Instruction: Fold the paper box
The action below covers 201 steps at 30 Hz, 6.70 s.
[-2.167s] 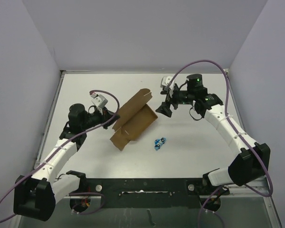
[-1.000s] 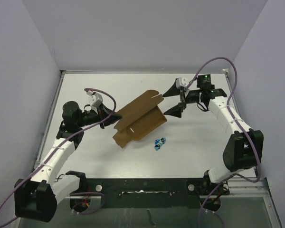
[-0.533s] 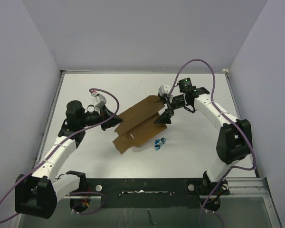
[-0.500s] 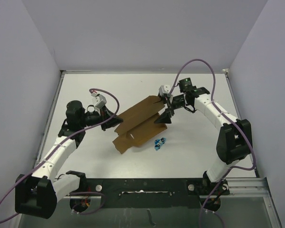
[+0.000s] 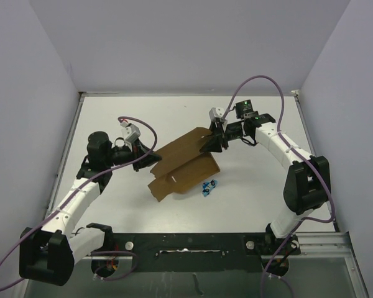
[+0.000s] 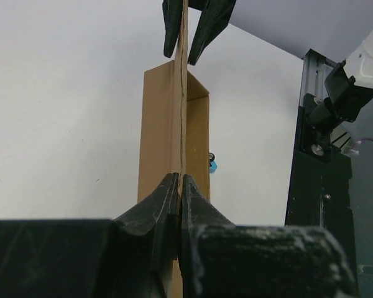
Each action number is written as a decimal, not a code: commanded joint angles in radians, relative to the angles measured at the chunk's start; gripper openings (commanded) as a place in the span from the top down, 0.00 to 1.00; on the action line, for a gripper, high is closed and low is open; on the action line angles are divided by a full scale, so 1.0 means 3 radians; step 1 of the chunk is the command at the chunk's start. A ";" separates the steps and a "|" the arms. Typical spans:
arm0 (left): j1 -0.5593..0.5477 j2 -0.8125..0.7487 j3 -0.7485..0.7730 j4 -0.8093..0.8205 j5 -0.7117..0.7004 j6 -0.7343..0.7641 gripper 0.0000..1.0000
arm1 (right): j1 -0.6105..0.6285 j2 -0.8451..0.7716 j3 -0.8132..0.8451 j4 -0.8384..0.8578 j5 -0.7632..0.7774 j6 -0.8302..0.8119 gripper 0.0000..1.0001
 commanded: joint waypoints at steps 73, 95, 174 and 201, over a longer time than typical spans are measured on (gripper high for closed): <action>-0.1309 0.1446 -0.0710 0.2162 -0.3731 -0.2890 1.00 | -0.0327 -0.0349 -0.0807 0.2058 0.0353 0.2150 1.00; -0.1345 0.1561 -0.0513 0.2061 -0.3662 -0.2718 1.00 | -0.0467 -0.0275 -0.0853 0.2018 0.0353 0.2063 1.00; -0.0615 0.1524 0.0152 0.0279 -0.2347 -0.2323 1.00 | -0.0673 -0.0163 -0.0808 0.1874 0.0247 0.1917 1.00; -0.1015 0.1265 0.0048 0.0425 -0.2431 -0.2109 1.00 | -0.0496 0.0003 -0.1017 0.2252 0.0725 0.2196 1.00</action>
